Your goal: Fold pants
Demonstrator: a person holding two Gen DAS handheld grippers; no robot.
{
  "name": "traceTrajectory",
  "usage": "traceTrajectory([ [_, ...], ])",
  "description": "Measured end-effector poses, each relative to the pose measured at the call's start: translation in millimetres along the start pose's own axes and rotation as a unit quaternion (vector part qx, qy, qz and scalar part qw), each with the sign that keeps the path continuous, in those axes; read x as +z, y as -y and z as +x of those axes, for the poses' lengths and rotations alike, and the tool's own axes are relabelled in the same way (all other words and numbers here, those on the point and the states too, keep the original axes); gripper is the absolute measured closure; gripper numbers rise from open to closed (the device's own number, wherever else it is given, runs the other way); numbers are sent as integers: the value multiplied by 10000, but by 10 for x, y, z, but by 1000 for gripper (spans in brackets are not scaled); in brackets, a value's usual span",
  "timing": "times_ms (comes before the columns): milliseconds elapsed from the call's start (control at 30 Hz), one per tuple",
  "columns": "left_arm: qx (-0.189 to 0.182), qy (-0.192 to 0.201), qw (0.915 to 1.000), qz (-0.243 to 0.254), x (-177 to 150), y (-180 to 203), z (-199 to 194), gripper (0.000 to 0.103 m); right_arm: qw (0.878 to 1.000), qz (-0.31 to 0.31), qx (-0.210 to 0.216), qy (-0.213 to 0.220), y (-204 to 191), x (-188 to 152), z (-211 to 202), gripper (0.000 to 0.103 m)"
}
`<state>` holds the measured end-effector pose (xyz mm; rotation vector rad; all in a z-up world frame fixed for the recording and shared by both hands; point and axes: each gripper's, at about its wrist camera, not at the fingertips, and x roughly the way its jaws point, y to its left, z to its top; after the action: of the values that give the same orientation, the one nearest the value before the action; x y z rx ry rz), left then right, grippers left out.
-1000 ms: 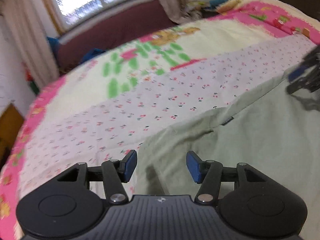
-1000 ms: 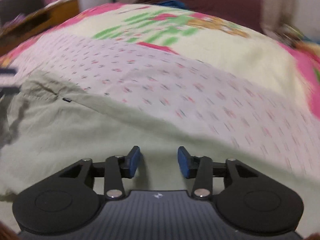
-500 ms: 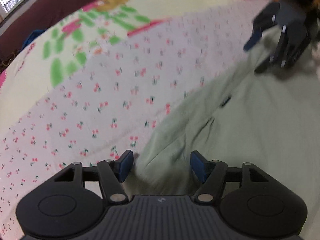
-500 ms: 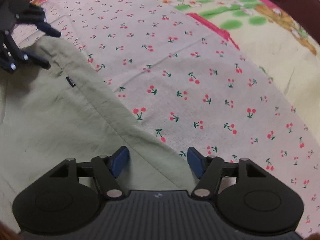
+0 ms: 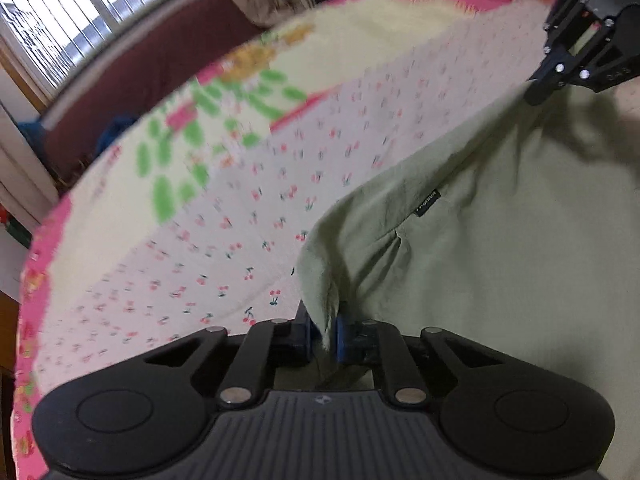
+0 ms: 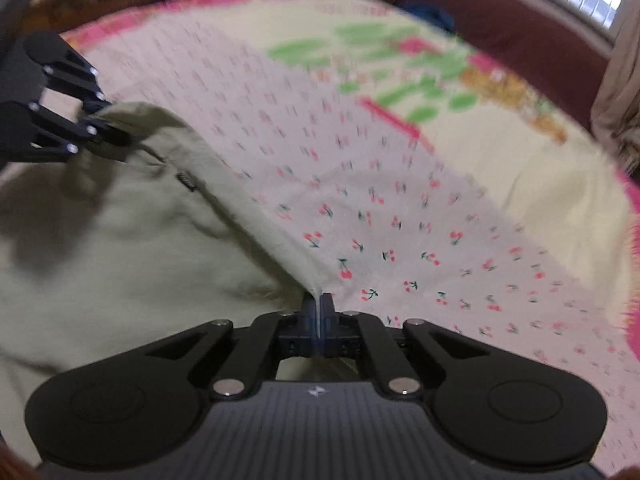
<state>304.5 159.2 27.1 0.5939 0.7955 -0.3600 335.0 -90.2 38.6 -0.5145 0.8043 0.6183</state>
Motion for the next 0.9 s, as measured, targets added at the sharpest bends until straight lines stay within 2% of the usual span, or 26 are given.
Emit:
traceTrajectory([
  [100,85,362,9993,-32,-204,146,-622,76,9992,161,-83,356,-346,-258,-691,102],
  [167,197,572,9981,-121,-452,277,-1054,75,9984,250,2,501,-632,-461,-1043,102],
  [267,278,707,9964,-383,-825,489,-1497,75,9983,306,246,433,-1204,-839,-1338,102],
  [367,306,456,9969,-564,-1228,738,-1635,75,9981,242,560,-35,-1720,-1199,-1190,102],
  [467,354,247,9960,-786,-1559,947,-1605,74,9973,268,584,-345,-2034,-1459,-906,102],
  [567,376,180,9943,-978,-1730,1079,-1547,74,9972,393,416,-486,-2131,-1541,-733,101],
  [767,392,326,9909,-1243,-1929,1117,-1599,72,9977,424,281,-456,-2116,-1460,-774,100],
  [900,649,394,9901,-1182,-2062,1188,-1580,69,9968,428,218,-640,-2174,-1473,-667,97],
])
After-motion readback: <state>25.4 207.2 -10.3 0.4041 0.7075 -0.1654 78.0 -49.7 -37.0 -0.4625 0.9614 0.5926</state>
